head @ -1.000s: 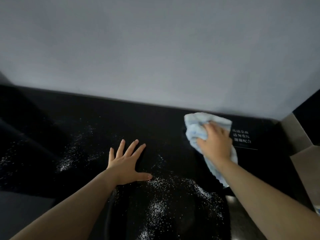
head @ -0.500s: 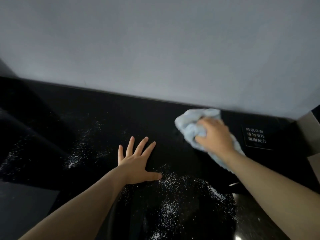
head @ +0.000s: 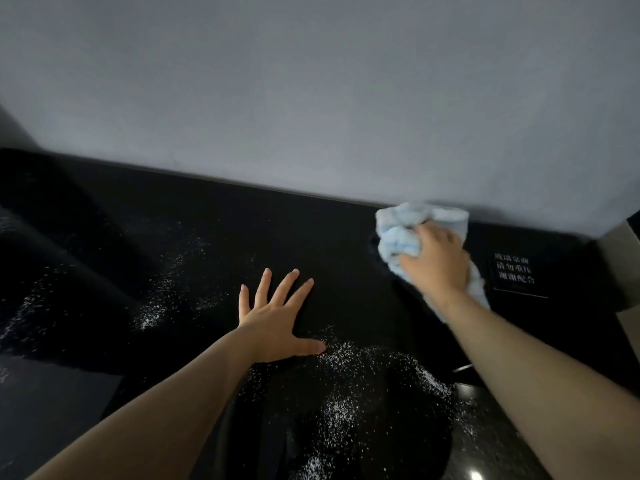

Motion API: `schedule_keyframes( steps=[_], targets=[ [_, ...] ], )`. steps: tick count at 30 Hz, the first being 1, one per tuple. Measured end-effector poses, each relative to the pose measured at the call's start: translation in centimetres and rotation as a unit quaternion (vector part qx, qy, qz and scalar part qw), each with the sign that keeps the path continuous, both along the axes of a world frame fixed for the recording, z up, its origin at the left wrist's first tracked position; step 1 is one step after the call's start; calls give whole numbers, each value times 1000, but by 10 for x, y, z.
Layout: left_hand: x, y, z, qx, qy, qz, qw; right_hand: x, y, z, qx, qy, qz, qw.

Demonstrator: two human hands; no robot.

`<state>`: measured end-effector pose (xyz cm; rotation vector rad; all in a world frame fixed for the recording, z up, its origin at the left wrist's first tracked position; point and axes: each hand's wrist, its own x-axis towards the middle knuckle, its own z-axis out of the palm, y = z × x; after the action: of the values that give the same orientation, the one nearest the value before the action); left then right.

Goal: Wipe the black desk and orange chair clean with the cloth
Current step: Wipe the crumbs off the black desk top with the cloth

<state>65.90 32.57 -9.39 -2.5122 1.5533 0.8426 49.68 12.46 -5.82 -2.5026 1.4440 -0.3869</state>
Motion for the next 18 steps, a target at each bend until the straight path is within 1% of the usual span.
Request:
schedule_keyframes(
  steps=[1,2,3,4,5,6,7,8,10,11,12,13,14,15,16,18],
  targets=[
    [0,0,0,-1,0,2,1000,3,14,-6,-34,21,26,999],
    [0,-1,-1,-3,-3,2,1000,2,37,-9,-38,-5,94,995],
    [-1,-1,-1,-4,-6,3,1000,-5,58,-16,-28,-52,182,981],
    [-1,-1,-1,-6,-9,4,1000,-14,73,-24,-19,-66,284,956],
    [-2,-2,-1,-6,-11,6,1000,-24,79,-26,0,-48,344,938],
    [-2,-2,-1,-5,-12,6,1000,-33,74,-25,4,-29,354,935],
    [-2,-1,1,-3,-11,5,1000,-42,62,-23,-16,-32,331,943],
    [-2,-1,3,-3,-9,3,1000,-52,45,-24,-48,-55,277,958],
    [-2,1,7,-2,0,4,1000,-70,15,-20,-51,-38,128,990],
    [-3,2,9,0,5,6,1000,-80,7,-14,-44,-27,78,996],
    [-6,4,10,1,8,9,1000,-90,6,-15,-46,-19,51,997],
    [-10,6,11,1,7,11,1000,-98,17,-15,-27,-19,54,998],
    [-14,10,11,-1,3,12,1000,-105,36,-17,-35,-16,88,995],
    [-18,14,11,-5,-4,10,1000,-111,59,-16,-9,-22,136,990],
    [-21,18,10,-9,-12,5,1000,-121,76,-22,-2,-23,206,978],
    [-24,29,10,-15,-27,-10,999,-135,86,-24,19,7,316,949]
  ],
)
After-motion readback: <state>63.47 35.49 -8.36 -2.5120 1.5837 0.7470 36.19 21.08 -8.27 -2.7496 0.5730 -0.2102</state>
